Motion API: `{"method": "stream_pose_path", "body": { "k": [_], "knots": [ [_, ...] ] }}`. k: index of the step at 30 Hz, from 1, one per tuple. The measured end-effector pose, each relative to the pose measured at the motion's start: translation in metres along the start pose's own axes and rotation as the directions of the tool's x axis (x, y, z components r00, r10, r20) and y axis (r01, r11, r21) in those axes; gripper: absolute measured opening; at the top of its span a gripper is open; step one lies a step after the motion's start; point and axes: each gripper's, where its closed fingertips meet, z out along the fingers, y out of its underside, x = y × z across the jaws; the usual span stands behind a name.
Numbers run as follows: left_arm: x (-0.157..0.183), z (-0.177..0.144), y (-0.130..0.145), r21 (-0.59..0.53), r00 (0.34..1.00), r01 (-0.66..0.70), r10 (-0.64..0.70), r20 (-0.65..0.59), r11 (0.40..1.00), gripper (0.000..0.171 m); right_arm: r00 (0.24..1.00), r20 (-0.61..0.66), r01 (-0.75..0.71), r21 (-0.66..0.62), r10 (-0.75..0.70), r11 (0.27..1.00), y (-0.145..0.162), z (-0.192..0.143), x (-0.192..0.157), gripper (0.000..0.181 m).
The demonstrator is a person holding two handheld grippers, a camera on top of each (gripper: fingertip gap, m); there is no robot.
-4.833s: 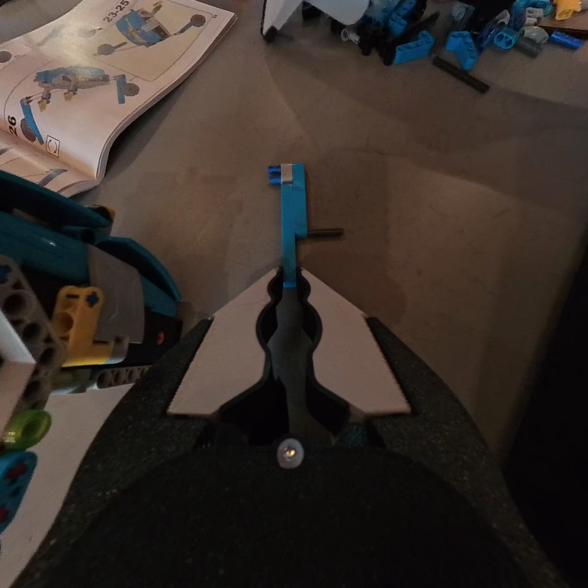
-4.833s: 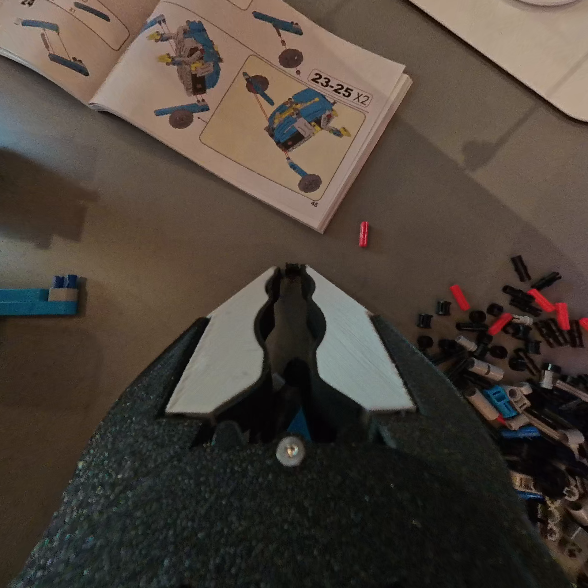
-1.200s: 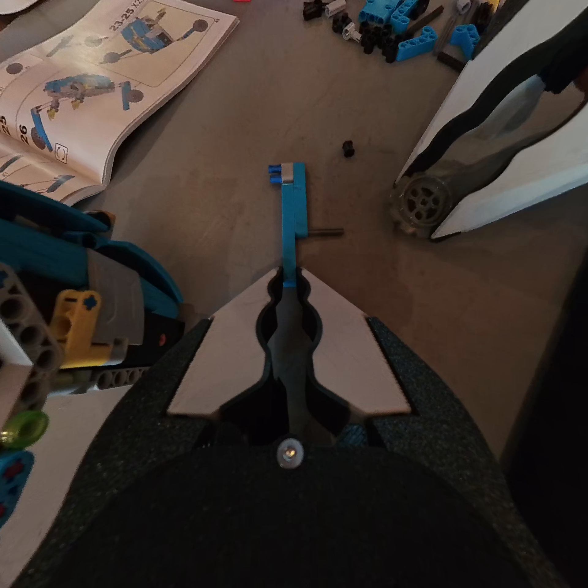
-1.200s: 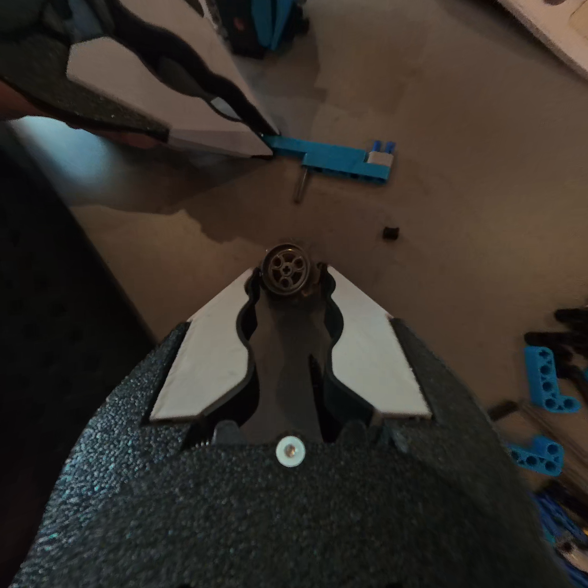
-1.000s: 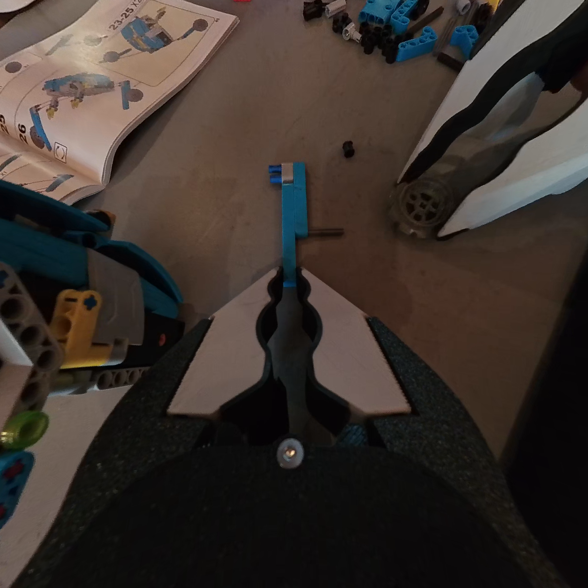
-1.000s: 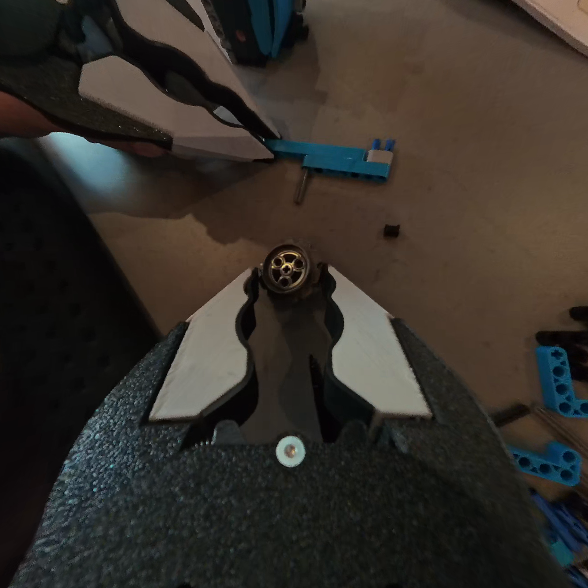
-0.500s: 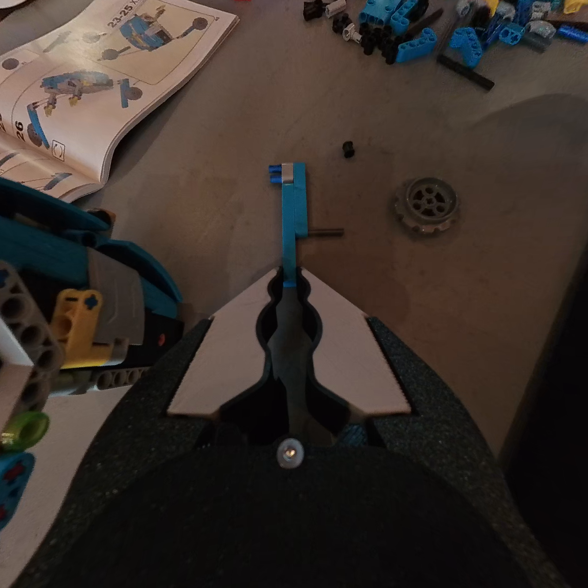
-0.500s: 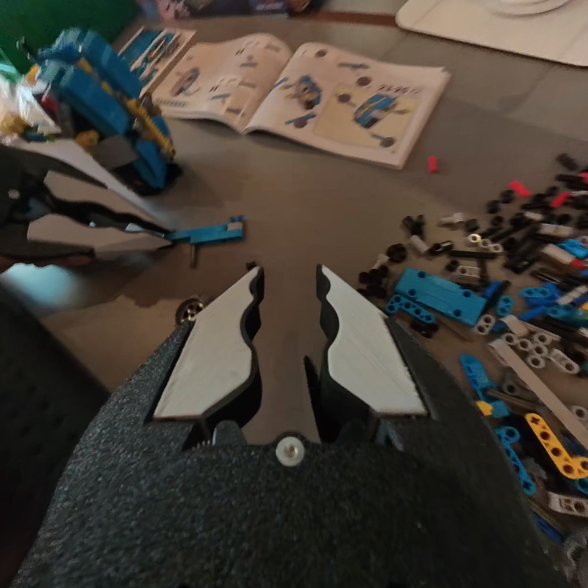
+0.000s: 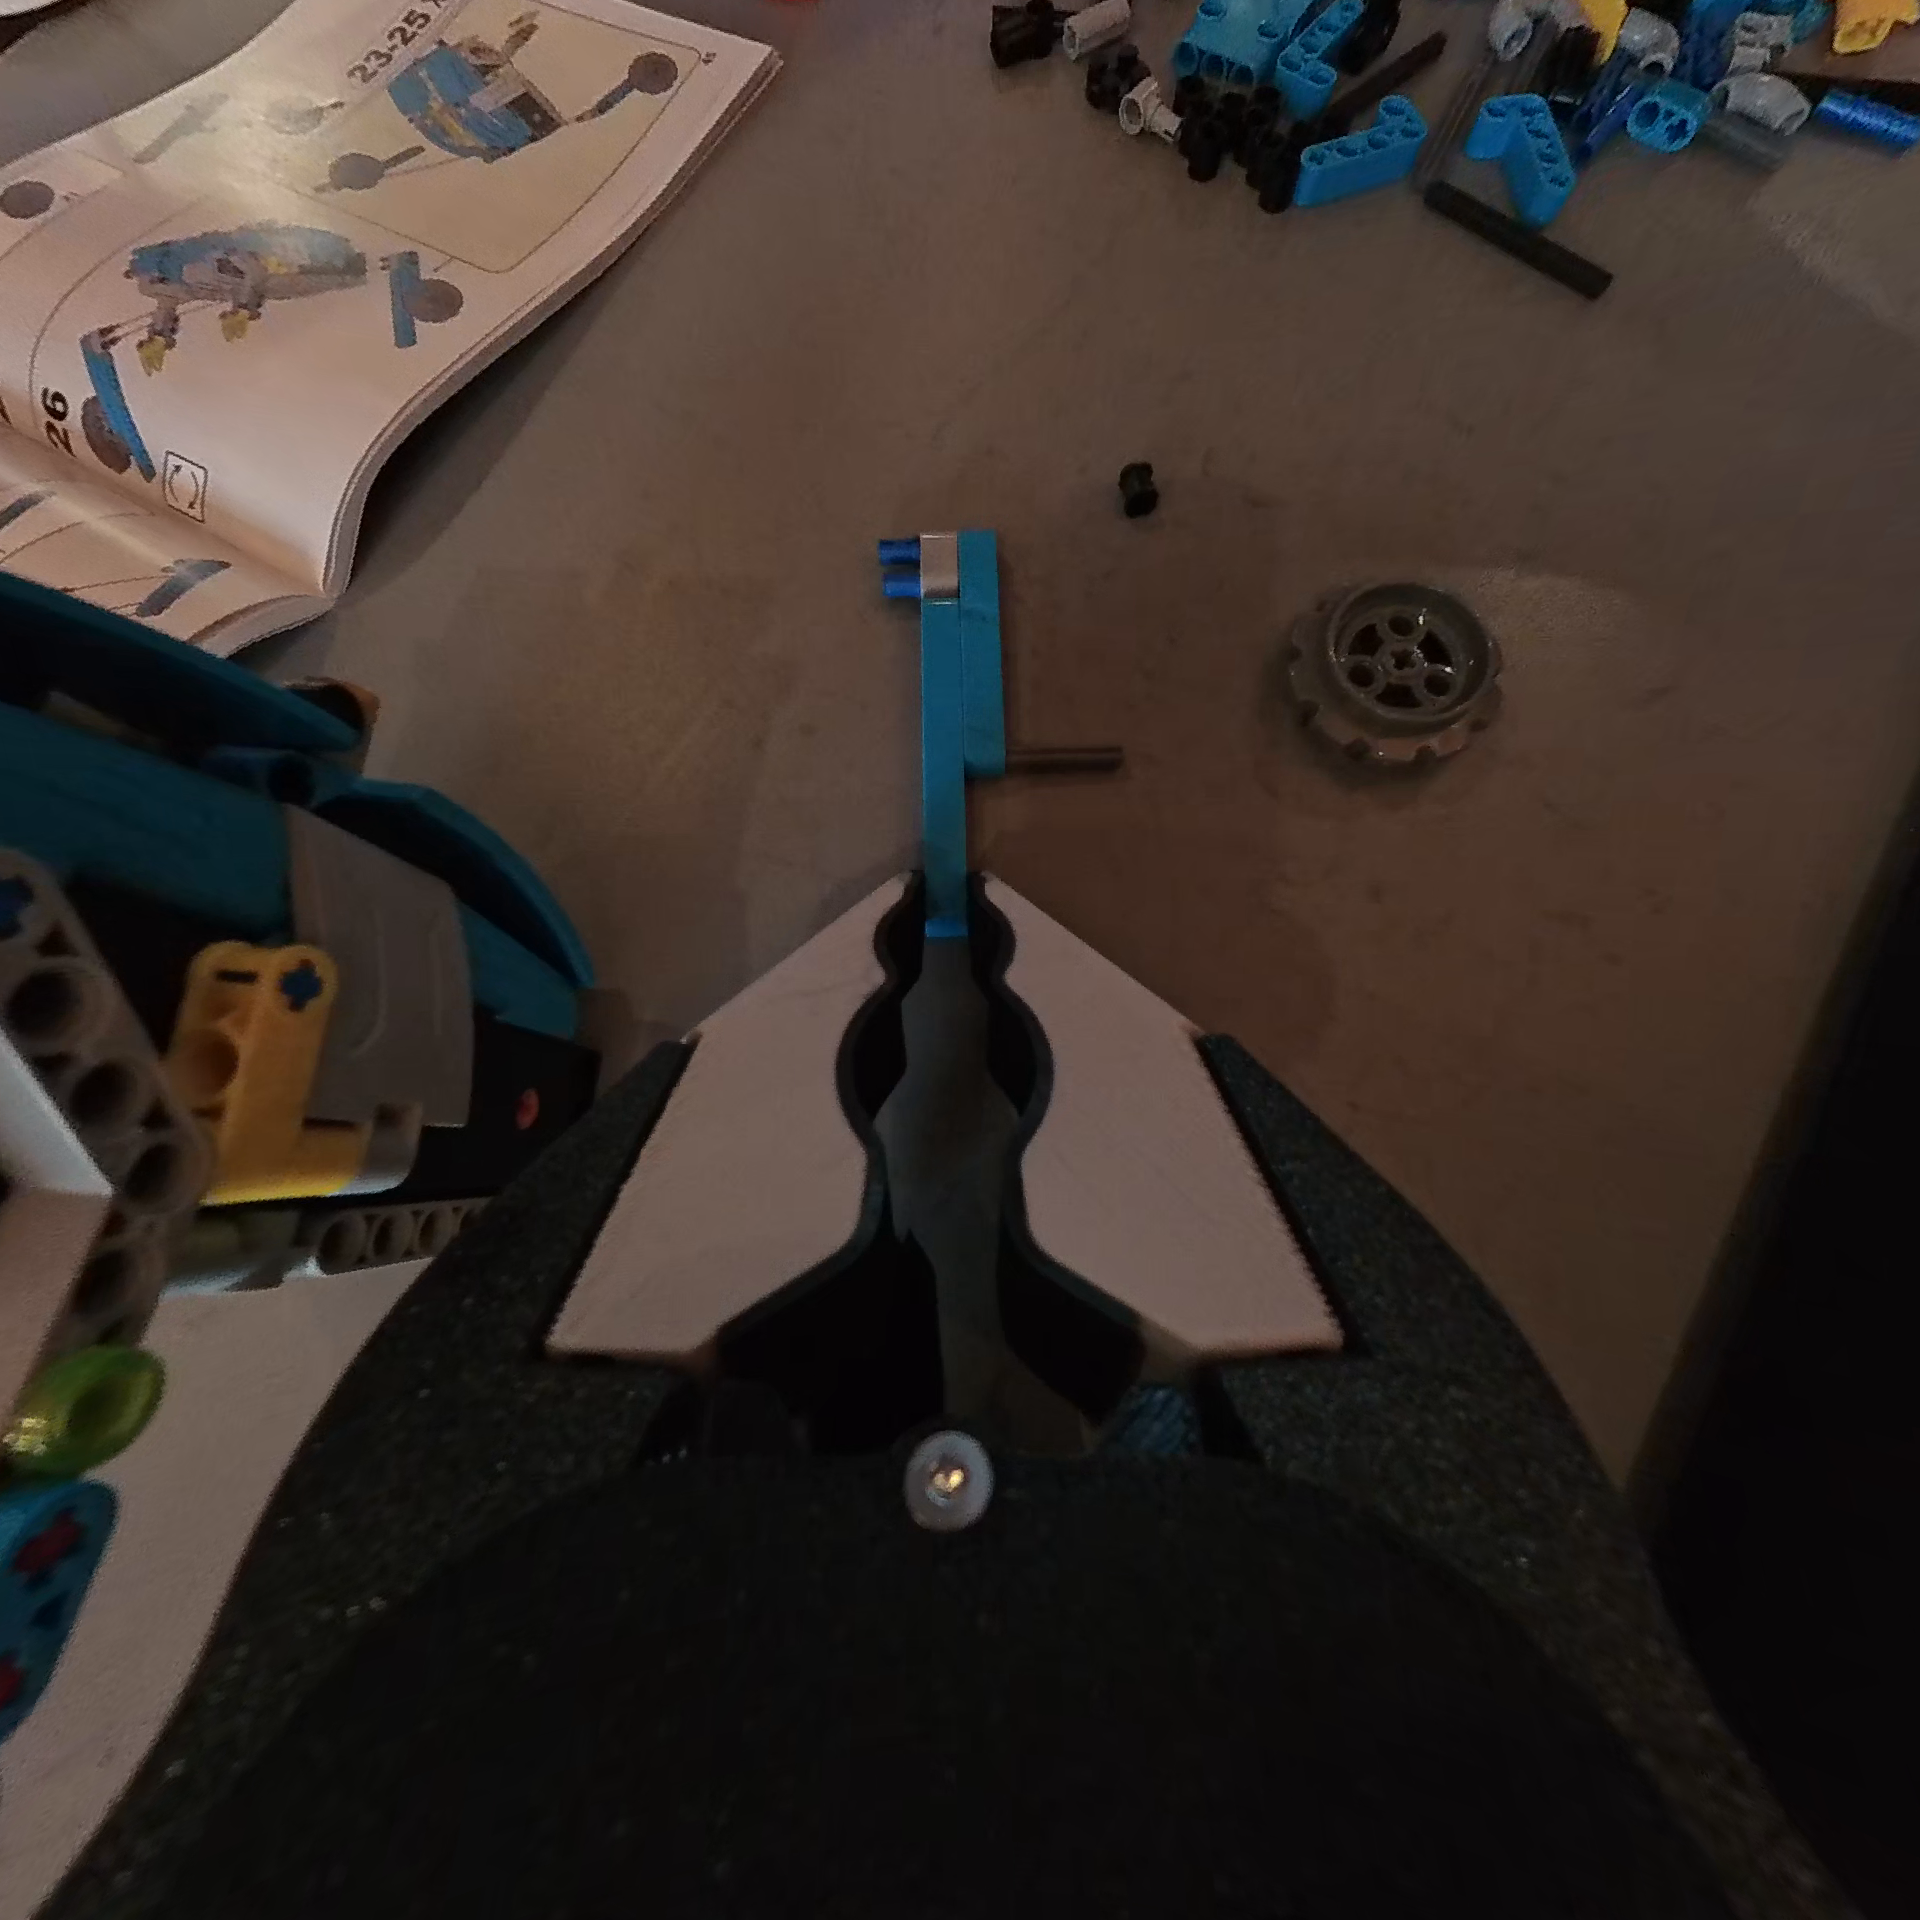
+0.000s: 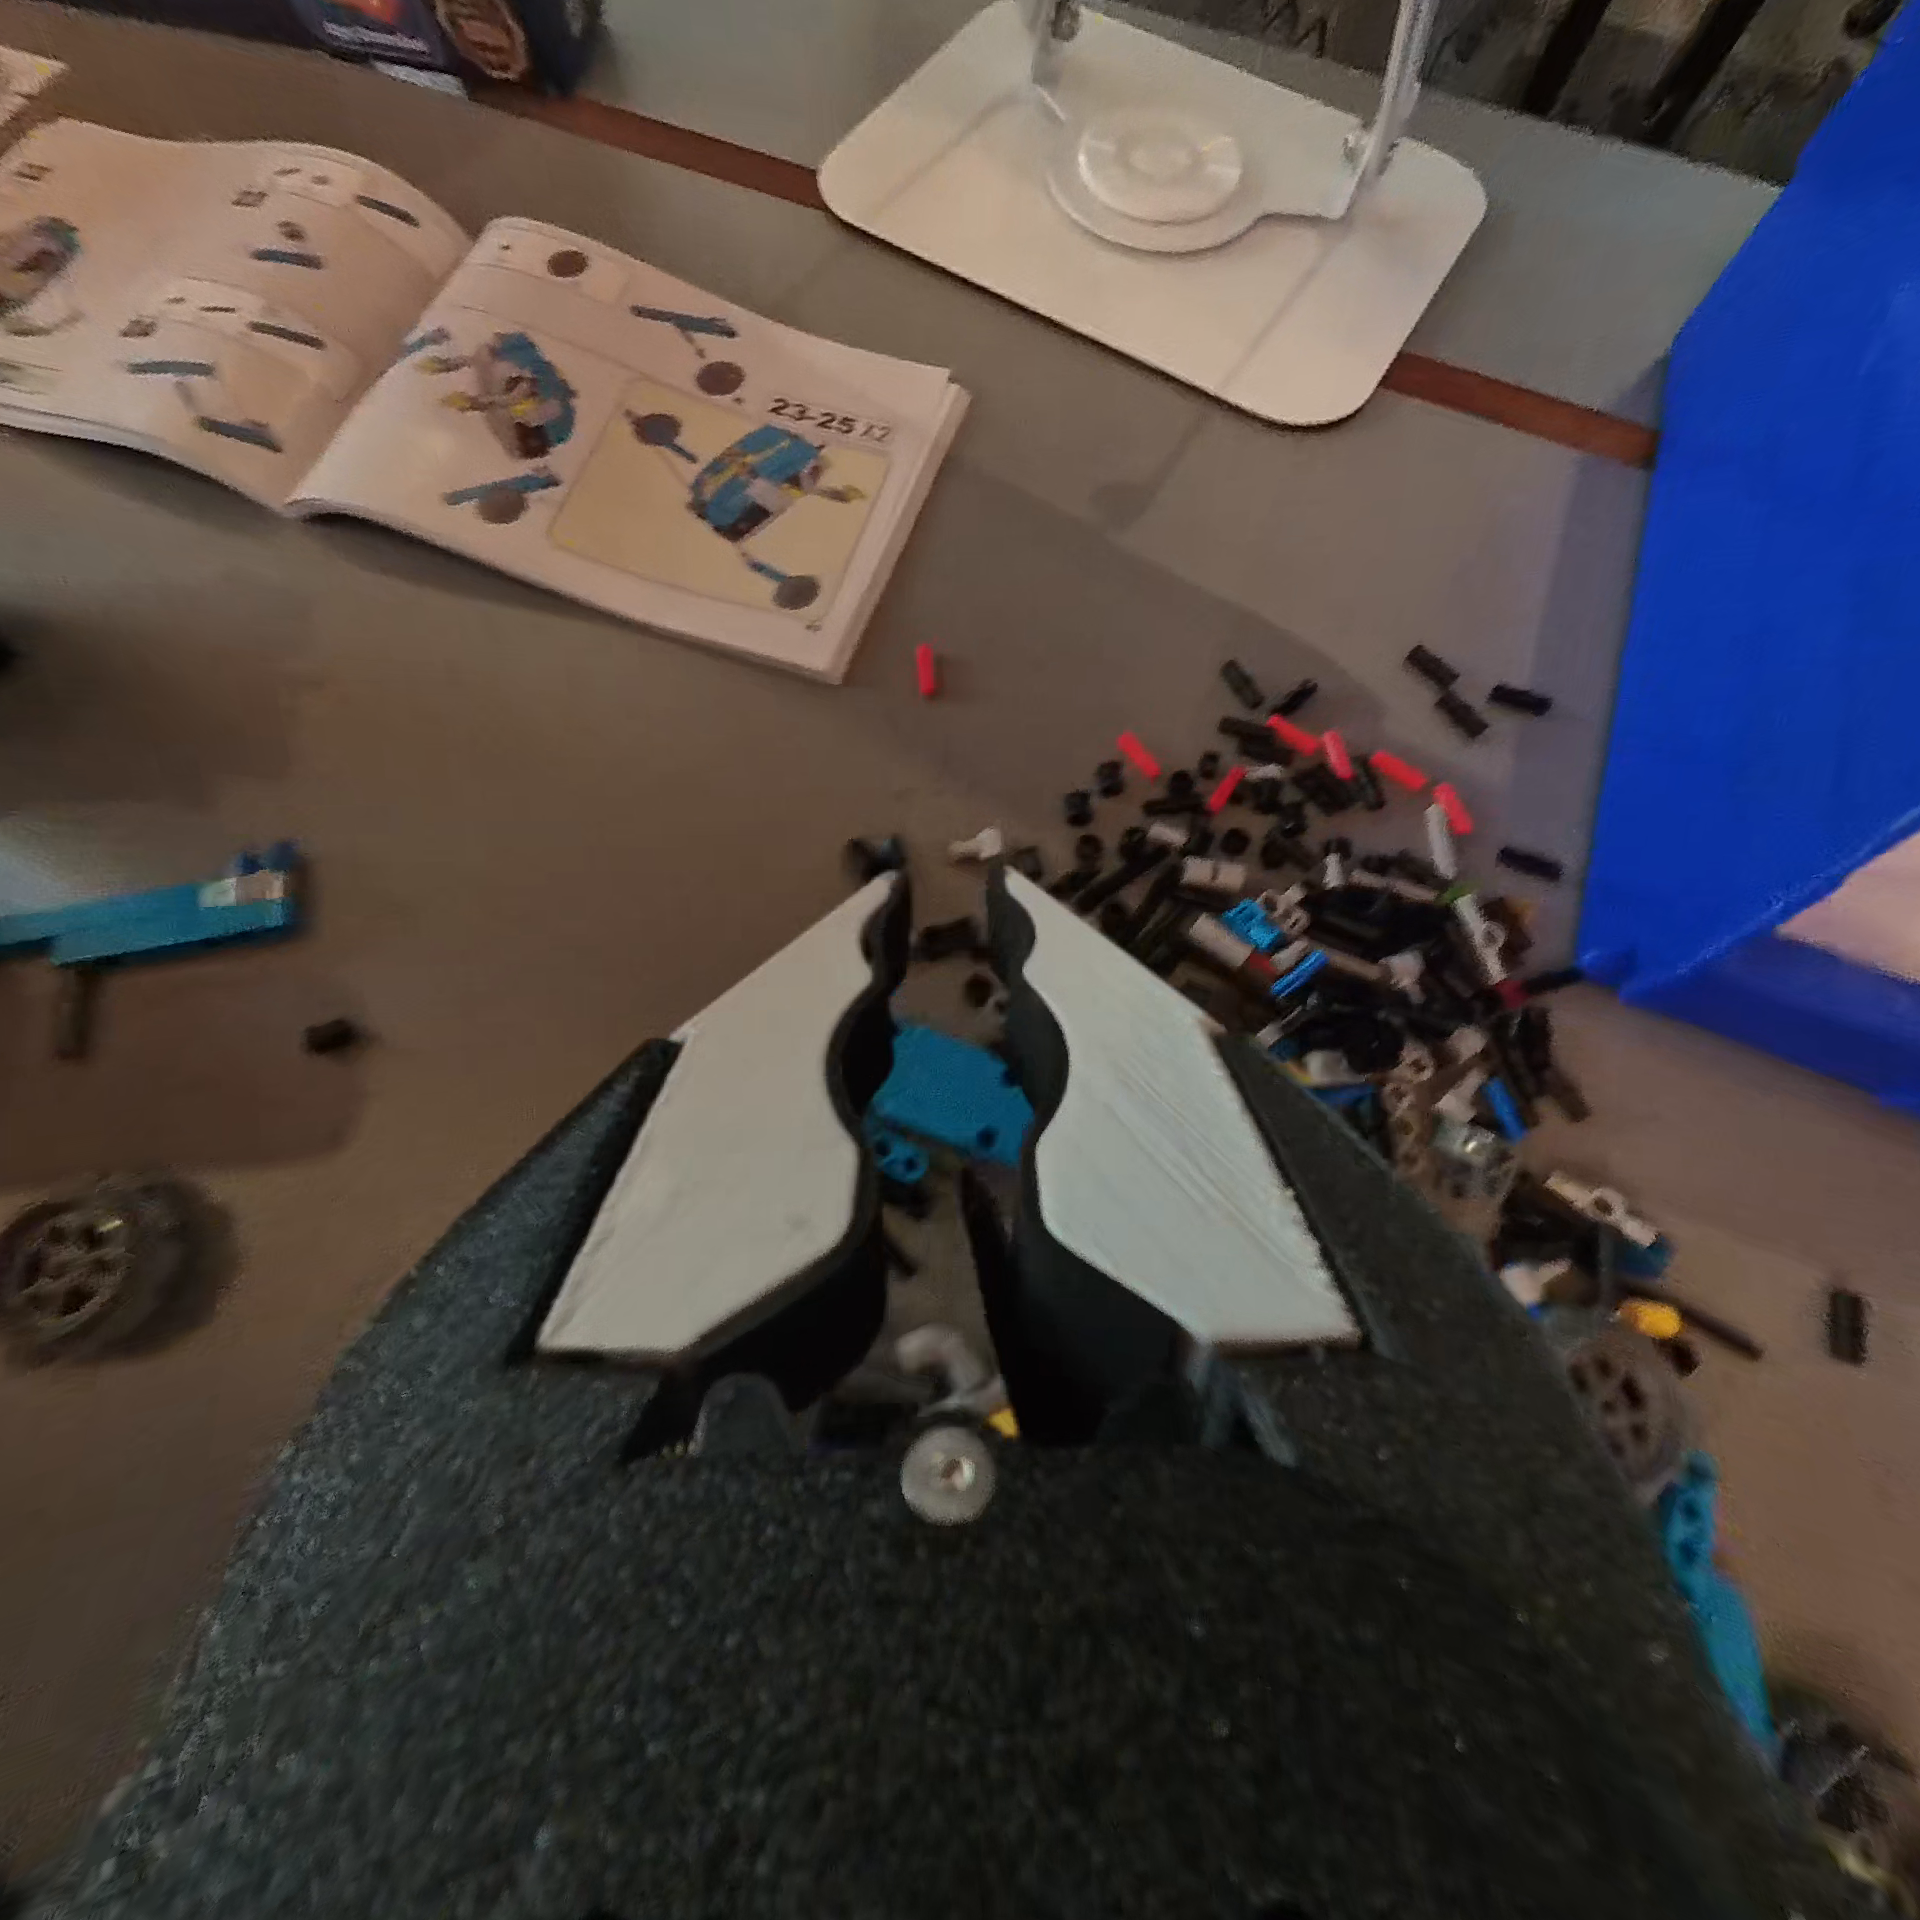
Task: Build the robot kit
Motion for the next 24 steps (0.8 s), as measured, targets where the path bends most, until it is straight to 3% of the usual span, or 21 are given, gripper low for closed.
{"method": "stream_pose_path", "body": {
  "k": [8,18,24],
  "knots": [
    [0.0,0.0,0.0,-0.001,1.0,0.01,-0.01,-0.008,1.0,0.008,0.999,0.002,0.045,-0.165,-0.045,0.985,0.004,0.06,0.04,0.016],
    [0.0,0.0,0.0,0.0,1.0,0.006,-0.006,-0.006,1.0,0.008,0.997,-0.063,0.023,-0.186,-0.035,0.982,0.005,0.056,0.082,0.013],
    [0.0,0.0,0.0,-0.001,1.0,0.008,-0.008,-0.008,1.0,0.008,0.999,0.048,-0.002,-0.156,0.01,0.988,0.003,0.057,0.069,0.014]
  ]
}}
